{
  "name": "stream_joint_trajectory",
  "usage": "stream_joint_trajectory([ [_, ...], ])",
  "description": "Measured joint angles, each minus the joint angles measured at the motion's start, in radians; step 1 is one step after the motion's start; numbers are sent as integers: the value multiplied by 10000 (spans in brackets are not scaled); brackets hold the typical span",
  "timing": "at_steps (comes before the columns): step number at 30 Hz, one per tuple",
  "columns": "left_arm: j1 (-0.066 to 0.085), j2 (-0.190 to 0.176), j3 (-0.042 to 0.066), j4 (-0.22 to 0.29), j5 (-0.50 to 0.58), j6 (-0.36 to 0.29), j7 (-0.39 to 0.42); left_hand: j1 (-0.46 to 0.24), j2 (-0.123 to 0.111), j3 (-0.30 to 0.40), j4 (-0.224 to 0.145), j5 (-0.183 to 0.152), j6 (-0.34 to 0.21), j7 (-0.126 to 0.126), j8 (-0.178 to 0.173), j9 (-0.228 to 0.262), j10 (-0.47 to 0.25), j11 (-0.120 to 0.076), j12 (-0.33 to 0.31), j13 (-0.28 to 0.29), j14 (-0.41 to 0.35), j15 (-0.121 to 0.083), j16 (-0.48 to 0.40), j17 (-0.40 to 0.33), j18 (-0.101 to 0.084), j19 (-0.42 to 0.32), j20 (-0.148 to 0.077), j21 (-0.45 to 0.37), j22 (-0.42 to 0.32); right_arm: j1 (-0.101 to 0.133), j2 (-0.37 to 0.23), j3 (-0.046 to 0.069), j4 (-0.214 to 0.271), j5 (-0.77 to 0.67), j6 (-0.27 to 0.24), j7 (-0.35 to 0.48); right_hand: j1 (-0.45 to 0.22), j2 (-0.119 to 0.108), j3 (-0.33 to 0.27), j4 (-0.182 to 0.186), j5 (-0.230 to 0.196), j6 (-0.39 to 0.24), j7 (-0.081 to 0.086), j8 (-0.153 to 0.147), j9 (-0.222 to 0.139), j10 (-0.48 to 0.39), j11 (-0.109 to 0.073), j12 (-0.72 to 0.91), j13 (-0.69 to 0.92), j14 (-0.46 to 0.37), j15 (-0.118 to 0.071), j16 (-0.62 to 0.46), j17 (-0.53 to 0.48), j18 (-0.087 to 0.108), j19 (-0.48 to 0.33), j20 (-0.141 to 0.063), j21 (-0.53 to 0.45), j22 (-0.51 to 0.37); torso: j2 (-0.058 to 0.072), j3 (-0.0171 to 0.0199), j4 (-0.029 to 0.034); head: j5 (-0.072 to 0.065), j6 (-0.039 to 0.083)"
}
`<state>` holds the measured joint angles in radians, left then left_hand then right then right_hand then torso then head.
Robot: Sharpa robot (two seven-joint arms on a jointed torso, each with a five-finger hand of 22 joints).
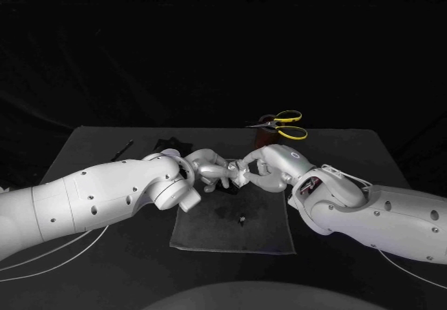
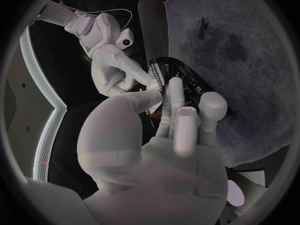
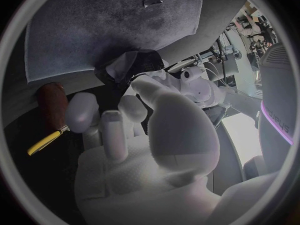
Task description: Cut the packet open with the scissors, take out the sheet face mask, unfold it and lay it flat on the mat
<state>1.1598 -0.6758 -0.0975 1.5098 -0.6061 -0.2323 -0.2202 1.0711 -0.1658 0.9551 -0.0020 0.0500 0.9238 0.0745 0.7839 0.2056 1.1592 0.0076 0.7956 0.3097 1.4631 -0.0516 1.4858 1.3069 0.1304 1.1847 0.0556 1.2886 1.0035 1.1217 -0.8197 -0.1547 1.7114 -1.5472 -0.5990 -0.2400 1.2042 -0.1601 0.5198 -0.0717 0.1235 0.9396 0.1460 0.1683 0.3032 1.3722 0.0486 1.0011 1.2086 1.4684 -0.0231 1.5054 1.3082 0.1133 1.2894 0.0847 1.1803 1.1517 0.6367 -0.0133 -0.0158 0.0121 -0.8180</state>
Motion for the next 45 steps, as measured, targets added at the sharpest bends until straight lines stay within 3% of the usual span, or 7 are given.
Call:
stream_joint_trajectory([
  [8, -5, 5, -5, 6, 4, 0, -5, -44, 39, 0, 0, 37, -1, -1, 0, 0, 1, 1, 0, 10, 0, 0, 0, -1, -1, 0, 0, 0, 12, -7, 77, 4, -37, -249, 353, -287, -154, -154, -213, 183, -171, -42, 35, -84, -58, -36, 36, -1, -12, -36, 37, -8, -9, -1, -36, 35, -90, -29, -2, 0, -5, 9, -10],
  [14, -8, 21, -9, 9, 7, -1, -7, -57, 49, -1, -1, 39, -1, -1, 0, 0, 12, 12, 0, 10, 5, -4, 0, -11, -1, -1, 0, 0, 12, -8, 158, 6, -80, -326, 583, -452, -303, -296, -486, 456, -171, 9, -42, -84, -64, -37, 35, 37, -22, -37, 37, -40, -7, -1, -36, 35, -118, -41, -2, -2, -1, 4, -10],
  [30, -14, 67, -17, -7, 25, 3, -24, -124, -18, 92, -95, 34, 4, -6, 17, 11, 15, 14, 0, 17, 38, -37, -1, -65, 0, -1, 0, -1, 14, -6, 268, 10, -42, -386, 1252, -756, -411, -292, -718, 688, -170, 214, -68, -121, -71, -36, 35, 242, 71, -37, 38, -12, 1, -4, -37, 34, -132, -52, 1, -5, 0, 9, -47],
  [45, -12, 73, -17, 3, 30, 18, -40, -127, -22, 94, -97, 15, 3, -6, 16, 12, 15, 14, 0, 17, 37, -36, -3, -72, -1, -1, 0, -3, 12, -10, 373, 8, -94, -840, 1357, -1044, -406, -297, -814, 785, -232, 224, -76, -177, -91, -36, 35, 241, 69, -37, 38, -14, -8, -9, -37, 34, -172, -37, 3, 0, -6, -25, -58],
])
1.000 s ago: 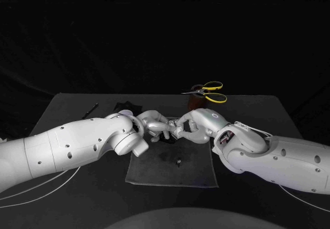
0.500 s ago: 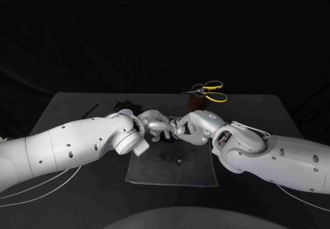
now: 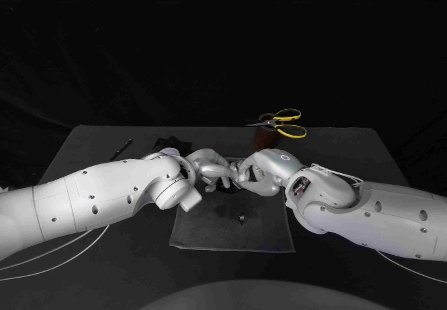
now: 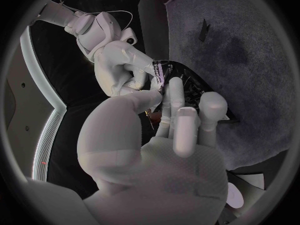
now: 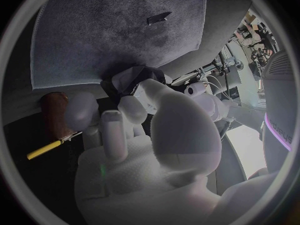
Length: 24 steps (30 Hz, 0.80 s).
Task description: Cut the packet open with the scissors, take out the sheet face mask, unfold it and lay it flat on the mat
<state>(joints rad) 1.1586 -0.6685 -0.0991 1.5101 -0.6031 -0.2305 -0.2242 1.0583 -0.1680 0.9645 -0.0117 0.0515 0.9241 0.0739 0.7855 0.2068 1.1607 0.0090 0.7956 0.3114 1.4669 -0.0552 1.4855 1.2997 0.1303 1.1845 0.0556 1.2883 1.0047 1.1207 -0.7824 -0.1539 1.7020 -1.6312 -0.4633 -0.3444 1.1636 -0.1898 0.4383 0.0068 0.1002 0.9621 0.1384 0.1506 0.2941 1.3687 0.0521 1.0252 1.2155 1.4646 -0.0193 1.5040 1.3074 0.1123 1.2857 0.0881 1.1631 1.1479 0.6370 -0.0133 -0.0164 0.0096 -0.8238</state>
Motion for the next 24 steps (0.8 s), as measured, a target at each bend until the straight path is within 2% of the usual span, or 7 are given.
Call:
stream_joint_trajectory([
  [5, 0, -1, 1, 17, 0, 6, -5, 7, 7, 118, -118, -24, 0, 0, -1, 0, 1, 2, 0, -1, 0, 0, -25, 15, 1, 0, 0, -1, 6, 0, 58, 0, -27, -151, 47, -93, 94, -94, -41, 41, -117, -19, 19, -41, -3, 0, 0, 51, -3, 0, 0, -8, -1, 0, 0, 0, 0, -1, -1, 1, 0, -21, -10],
  [9, 0, -2, 1, 25, 0, 9, -12, 7, 7, 118, -119, 15, 0, 0, -3, 0, 2, 2, 0, -1, 0, 0, -26, 24, 1, 0, 0, -4, 15, 0, 128, 0, -67, -261, 102, -156, 309, 39, -41, 41, -254, -20, 19, -41, -2, 0, 0, 99, 6, 0, 0, -20, 0, -2, 0, 0, 0, -3, -1, 0, 4, -24, -12],
  [19, -3, -2, -5, 46, 0, 12, -28, 8, 8, 119, -120, 21, -1, -1, -42, 0, 16, 16, 0, -4, -1, 1, 9, 36, 1, 0, 0, -5, 15, 2, 246, 4, -119, -558, 298, -349, 461, -38, -41, 41, -360, -21, 18, -98, -21, 0, 0, 296, 104, -1, 0, 16, 5, -46, -1, -1, -1, 24, -2, -5, 5, -34, -47],
  [24, -5, -8, -6, 63, -1, 10, -31, 9, 9, 119, -121, 21, -1, -1, -38, -1, 16, 16, 0, -5, -1, 1, 9, 36, 0, 0, 0, -6, 14, 3, 286, 6, -131, -696, 411, -425, 699, 64, -22, 22, -366, 102, 3, -102, -38, 79, -6, 551, 255, -1, 0, 41, 9, -47, 0, -1, -3, 69, -1, -5, 5, -53, -51],
])
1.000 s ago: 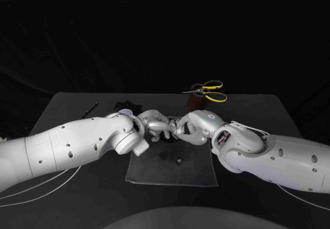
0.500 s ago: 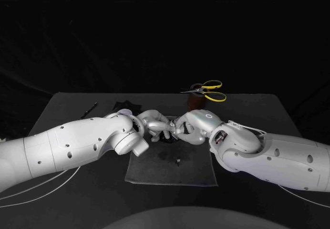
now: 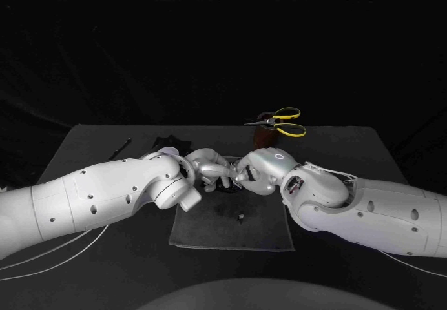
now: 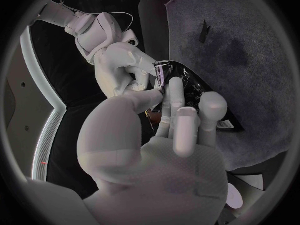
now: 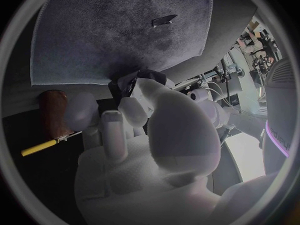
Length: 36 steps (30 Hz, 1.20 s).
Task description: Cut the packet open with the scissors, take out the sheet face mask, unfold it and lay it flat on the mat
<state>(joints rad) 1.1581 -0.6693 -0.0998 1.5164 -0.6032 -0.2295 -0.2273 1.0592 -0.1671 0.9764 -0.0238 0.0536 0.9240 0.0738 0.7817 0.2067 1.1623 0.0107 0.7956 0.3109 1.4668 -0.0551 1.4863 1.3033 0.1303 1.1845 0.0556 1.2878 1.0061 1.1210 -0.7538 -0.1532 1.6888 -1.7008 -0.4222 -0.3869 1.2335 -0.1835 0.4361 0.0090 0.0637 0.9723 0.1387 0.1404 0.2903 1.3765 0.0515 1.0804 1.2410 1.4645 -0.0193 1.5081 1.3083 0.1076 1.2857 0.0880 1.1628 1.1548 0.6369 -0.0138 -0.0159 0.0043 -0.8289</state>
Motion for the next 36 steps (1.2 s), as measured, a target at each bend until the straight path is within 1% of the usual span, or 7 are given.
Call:
stream_joint_trajectory([
  [5, -2, -1, -1, 33, 0, 0, 1, -40, 41, 0, 0, -1, 0, 0, 3, 0, 0, 0, 0, 9, 0, 0, 0, -5, 0, 0, 0, 0, 0, 2, 27, 1, -30, -72, 50, -33, 323, 323, 213, -119, -76, 733, -173, 357, 136, 173, -172, 382, 221, -4, -9, 118, 0, -4, 41, -42, 39, 131, -1, 0, -5, -16, -17],
  [8, -2, 3, -1, 59, 7, 2, 20, -40, 41, 0, 0, -3, 0, 0, 5, 0, 1, 1, 0, 13, 0, 0, 0, -17, 0, 0, 0, 0, -1, 3, 37, 1, -54, -101, 47, -34, 560, 560, 450, -136, -115, 1241, -405, 683, 280, 362, -315, 802, 492, -13, -177, 153, -1, -8, 153, -154, 187, 272, -1, 0, -5, -25, -18],
  [12, -2, 4, -1, 77, 29, 9, 37, -39, 41, 1, 0, -12, 0, 0, 15, 0, 1, 1, 0, 13, 0, 0, 0, -20, 0, 0, 0, -1, -2, 2, 54, 1, -100, -127, 18, -4, 685, 694, 582, -159, -119, 1553, -620, 936, 398, 666, -436, 1657, 704, 18, -350, 195, -1, -13, 269, -270, 284, 384, -2, 4, -5, -36, -11],
  [16, -1, -2, 1, 86, 58, 9, 48, -39, 40, 0, -1, -14, 0, 0, 19, 1, 1, 1, 0, 13, 0, 1, -1, -25, 0, 0, 0, -1, -4, -1, 77, 1, -128, -139, -48, 43, 697, 836, 611, -189, -141, 1631, -698, 1112, 487, 766, -477, 2200, 694, 13, -411, 244, -7, -21, 355, -356, 397, 530, -2, 5, -5, -47, -17],
  [27, 4, -21, 8, 99, 103, 9, 81, -39, 40, 1, -1, -41, 0, -1, 20, 0, 1, 1, 0, 11, -1, 1, -3, -44, 0, 0, 0, -1, -10, -6, 76, 1, -212, -161, -378, 261, 738, 874, 865, -261, -182, 1724, -795, 1542, 664, 886, -611, 2651, 672, 36, -511, 303, -9, -84, 511, -512, 681, 821, 1, 5, 1, -60, -22],
  [29, 6, -29, 10, 96, 114, 9, 85, -39, 40, 1, -1, -42, 0, -1, 20, 0, 1, 1, 0, 11, -1, 1, -4, -57, 0, 0, 0, -1, -11, -9, 14, 1, -173, -173, -506, 309, 738, 874, 931, -253, -198, 1731, -805, 1586, 664, 889, -673, 2744, 664, 18, -529, 329, -9, -85, 540, -541, 727, 894, 2, 5, 1, -63, -25],
  [36, 10, -83, 16, 2, 126, 13, 86, -39, 40, 1, -1, -30, 0, -1, 20, 0, 2, 1, 0, 9, -1, 1, -4, -87, 0, 0, 0, -1, -14, -16, -361, 53, 212, -188, -1125, 482, 723, 888, 1062, -259, -199, 1697, -840, 1775, 664, 906, -696, 2858, 663, 3, -546, 362, -6, -87, 630, -555, 832, 1031, 3, 14, 1, -68, -17],
])
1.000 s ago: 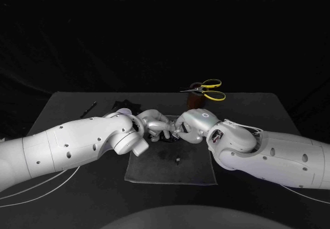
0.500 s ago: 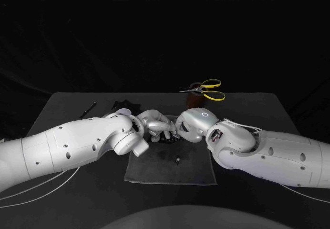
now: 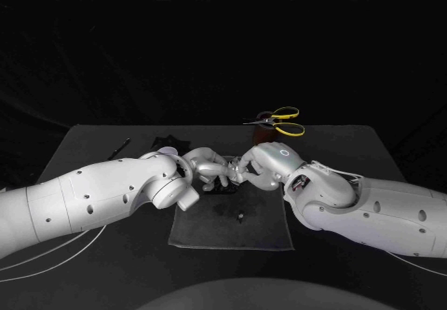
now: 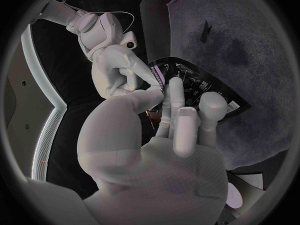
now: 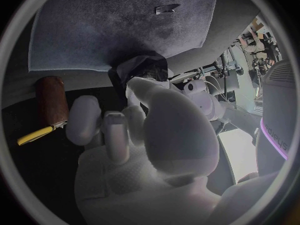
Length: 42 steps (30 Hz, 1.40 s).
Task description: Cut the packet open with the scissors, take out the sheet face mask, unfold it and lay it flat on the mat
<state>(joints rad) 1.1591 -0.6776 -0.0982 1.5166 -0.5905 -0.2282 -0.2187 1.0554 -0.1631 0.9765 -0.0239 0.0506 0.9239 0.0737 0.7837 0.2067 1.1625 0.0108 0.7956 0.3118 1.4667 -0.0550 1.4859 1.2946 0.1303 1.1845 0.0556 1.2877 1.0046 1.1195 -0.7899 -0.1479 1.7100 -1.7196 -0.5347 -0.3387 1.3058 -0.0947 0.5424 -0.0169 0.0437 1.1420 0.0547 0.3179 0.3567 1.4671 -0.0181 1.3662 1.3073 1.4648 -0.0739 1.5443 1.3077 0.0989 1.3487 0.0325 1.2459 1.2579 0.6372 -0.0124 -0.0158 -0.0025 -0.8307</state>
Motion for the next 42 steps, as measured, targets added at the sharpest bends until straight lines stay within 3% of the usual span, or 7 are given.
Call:
stream_joint_trajectory([
  [19, 0, 130, 0, -276, -2, 41, -27, 0, 0, 0, 0, 28, 0, 0, -1, 0, 0, 0, 0, 8, 0, 0, -1, -11, 0, 0, 0, 0, -5, 7, -673, 231, 1049, 200, -1026, 371, -62, 47, 180, 39, -6, -128, -27, 244, 4, -4, -1, -53, 9, -1, 2, -5, 5, -6, 33, -34, -25, -15, -3, -7, -12, 55, -1],
  [20, 0, 131, 0, -277, -2, 44, -27, 0, 0, 0, 0, 27, 0, 0, -2, 0, 1, 1, 0, 8, -1, 0, -1, -10, 0, 0, 0, 0, -5, 11, -659, 236, 1027, 230, -1007, 372, -119, -2, 209, 68, -12, -269, -22, 329, 214, -4, -1, -359, 10, -1, 2, -16, 4, -7, -33, -15, -139, -117, -4, -9, -11, 58, 3],
  [21, 0, 134, 0, -277, -2, 47, -27, 0, 0, 0, 0, 26, 0, 0, -3, 0, 0, 1, 0, 8, 0, 0, -1, -10, 0, 0, 0, 0, -6, 17, -630, 241, 979, 276, -964, 372, -198, -34, 224, 83, -12, -447, 5, 346, 583, -4, -1, -620, 32, -1, 2, -55, 3, -8, -123, 1, -246, -209, -6, -10, -11, 59, 5],
  [23, 0, 138, -1, -276, -2, 51, -27, 0, 0, 0, 0, 20, 0, 0, -6, 0, 1, 0, 0, 8, 0, 0, -1, -9, 0, 0, 0, 0, -7, 25, -576, 243, 898, 336, -890, 370, -343, -45, 232, 90, -9, -739, 104, 300, 789, -5, -1, -825, 46, -2, 2, -110, -1, -9, -222, 36, -360, -304, -7, -14, -9, 59, 6],
  [30, -1, 156, -1, -242, 1, 63, -26, -28, 28, 0, 0, 14, 0, 0, -33, 0, 1, 1, 0, 7, -1, 0, -2, -6, 0, 0, 0, -1, -17, 38, -232, 244, 454, 558, -297, 270, -605, -434, -49, 212, 8, -1698, 624, -530, 497, -186, 474, -1371, -9, 17, 311, -196, -4, -8, -454, 269, -690, -567, -8, -27, 1, 40, 9],
  [40, -6, 300, -56, -534, 141, 59, -28, -244, 243, 4, 4, -43, -58, 29, -73, 3, -47, -38, 0, 57, -20, 20, -278, -752, 0, -482, 15, -296, -640, 42, 42, 183, 5, 638, 720, -30, -590, -678, -171, 196, 8, -1796, 721, -707, 381, -305, 599, -1551, 9, 10, 388, -224, -1, -8, -543, 357, -796, -659, -6, -27, 1, 52, -10],
  [42, -16, 362, -82, -644, 205, 45, -31, -278, 277, 5, 4, -45, -142, 82, -90, 389, -188, -30, 0, 74, -55, 54, -348, -920, -1, -550, 9, -344, -736, 39, 83, 167, -28, 643, 852, -67, -590, -677, -198, 223, 8, -1796, 721, -707, 379, -304, 599, -1551, 9, -1, 399, -233, 0, -9, -542, 357, -796, -663, -4, -21, 0, 55, -22],
])
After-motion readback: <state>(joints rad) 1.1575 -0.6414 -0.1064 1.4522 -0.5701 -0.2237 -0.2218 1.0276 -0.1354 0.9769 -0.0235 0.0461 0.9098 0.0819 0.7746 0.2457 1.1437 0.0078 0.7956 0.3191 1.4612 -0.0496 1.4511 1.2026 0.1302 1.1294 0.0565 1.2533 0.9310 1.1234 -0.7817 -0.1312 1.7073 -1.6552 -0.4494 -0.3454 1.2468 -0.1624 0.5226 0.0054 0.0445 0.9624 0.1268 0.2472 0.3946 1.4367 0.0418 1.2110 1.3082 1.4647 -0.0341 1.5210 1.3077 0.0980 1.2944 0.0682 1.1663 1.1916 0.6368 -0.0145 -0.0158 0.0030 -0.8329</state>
